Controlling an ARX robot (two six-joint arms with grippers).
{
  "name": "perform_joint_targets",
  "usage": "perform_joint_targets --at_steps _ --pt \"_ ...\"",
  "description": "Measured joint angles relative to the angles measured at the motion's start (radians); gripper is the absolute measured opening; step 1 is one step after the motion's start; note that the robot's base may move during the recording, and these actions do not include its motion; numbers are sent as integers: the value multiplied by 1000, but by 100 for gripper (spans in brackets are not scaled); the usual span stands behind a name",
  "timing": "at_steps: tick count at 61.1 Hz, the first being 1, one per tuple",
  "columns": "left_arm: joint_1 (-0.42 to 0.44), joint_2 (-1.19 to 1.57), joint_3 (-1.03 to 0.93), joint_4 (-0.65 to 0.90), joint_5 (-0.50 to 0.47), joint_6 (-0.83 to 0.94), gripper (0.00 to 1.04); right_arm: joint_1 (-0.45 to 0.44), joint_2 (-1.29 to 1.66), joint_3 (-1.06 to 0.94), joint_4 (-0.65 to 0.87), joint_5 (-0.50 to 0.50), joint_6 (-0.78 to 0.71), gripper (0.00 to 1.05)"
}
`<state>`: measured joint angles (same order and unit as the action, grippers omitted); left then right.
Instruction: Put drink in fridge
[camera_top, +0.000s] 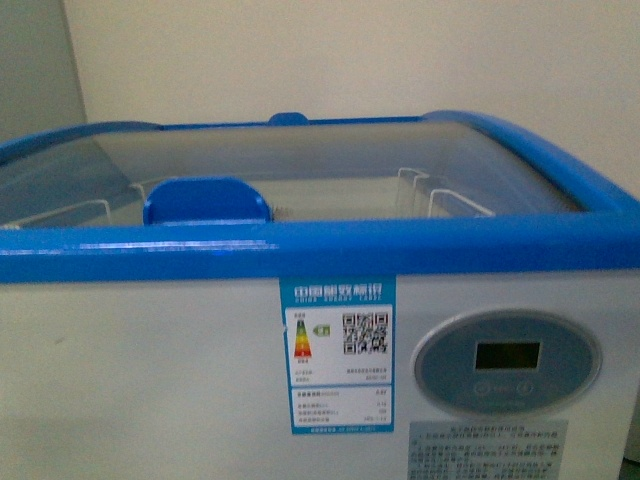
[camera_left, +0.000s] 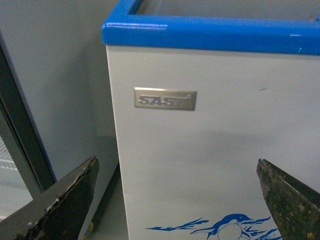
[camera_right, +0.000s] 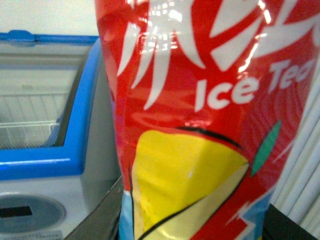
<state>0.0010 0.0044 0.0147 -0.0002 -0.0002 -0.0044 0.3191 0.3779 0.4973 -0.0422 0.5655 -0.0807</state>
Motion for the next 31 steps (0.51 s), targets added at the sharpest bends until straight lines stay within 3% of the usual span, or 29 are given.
perform_joint_targets --at_steps 31 --pt "0 0 0 0 0 0 97 0 0 0 2 0 0 40"
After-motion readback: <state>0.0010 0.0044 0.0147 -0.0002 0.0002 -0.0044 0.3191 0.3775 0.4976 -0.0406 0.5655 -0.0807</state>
